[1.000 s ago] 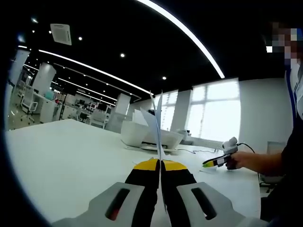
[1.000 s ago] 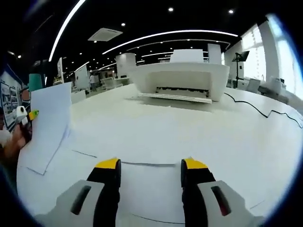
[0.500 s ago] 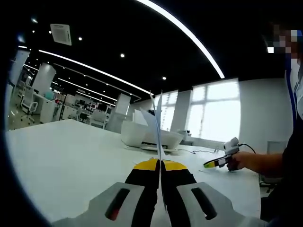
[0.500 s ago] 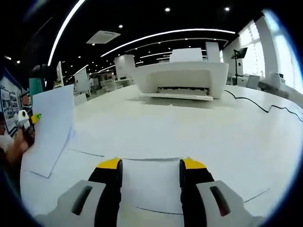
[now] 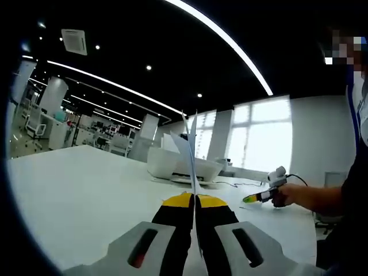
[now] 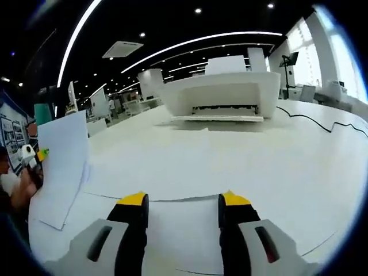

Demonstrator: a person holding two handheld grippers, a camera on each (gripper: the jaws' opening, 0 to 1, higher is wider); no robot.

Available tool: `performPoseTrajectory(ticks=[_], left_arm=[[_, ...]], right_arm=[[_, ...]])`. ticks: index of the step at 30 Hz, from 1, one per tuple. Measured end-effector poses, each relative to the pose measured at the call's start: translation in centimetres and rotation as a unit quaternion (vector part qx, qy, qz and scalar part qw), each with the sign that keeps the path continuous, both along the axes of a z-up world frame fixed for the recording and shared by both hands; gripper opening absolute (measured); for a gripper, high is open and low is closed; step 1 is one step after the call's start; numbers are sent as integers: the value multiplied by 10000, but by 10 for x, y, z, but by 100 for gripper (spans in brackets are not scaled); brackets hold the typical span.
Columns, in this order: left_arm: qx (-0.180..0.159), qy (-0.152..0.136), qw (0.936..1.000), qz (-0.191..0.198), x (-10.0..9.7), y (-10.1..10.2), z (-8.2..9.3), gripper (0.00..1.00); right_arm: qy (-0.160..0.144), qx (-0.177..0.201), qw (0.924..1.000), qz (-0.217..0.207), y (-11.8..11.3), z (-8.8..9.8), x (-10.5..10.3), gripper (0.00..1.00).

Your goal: Organize the stack of printing papers by aligning and flattening the scattered papers on the table

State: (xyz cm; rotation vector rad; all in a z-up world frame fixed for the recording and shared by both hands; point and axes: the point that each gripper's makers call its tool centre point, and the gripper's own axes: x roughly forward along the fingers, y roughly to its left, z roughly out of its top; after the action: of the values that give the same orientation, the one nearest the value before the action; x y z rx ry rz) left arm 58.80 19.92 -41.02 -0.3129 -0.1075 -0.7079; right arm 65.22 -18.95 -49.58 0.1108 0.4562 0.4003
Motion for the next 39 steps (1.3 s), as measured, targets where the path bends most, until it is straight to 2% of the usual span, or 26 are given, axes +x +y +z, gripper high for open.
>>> performPoseTrajectory(ticks=[10, 16, 20, 24, 34, 39], left_arm=[[4, -1, 10000, -2, 0, 0, 0, 7], [11, 0, 10000, -6, 0, 0, 0, 7], [10, 3, 10000, -7, 0, 0, 0, 7], [12, 5, 10000, -12, 0, 0, 0, 7], [4, 5, 10000, -13, 0, 0, 0, 7], [3, 2, 10000, -19, 0, 0, 0, 7]], right_arm=[[-59, 414, 9991, -75, 6, 6, 14, 44], [-99, 433, 9990, -62, 13, 8, 23, 41], [-79, 299, 9995, -16, 15, 5, 30, 39], [-114, 163, 9998, -22, 14, 3, 38, 33], [-107, 18, 9999, -43, 13, 0, 46, 4], [-190, 8, 9998, -41, 12, 3, 50, 0]])
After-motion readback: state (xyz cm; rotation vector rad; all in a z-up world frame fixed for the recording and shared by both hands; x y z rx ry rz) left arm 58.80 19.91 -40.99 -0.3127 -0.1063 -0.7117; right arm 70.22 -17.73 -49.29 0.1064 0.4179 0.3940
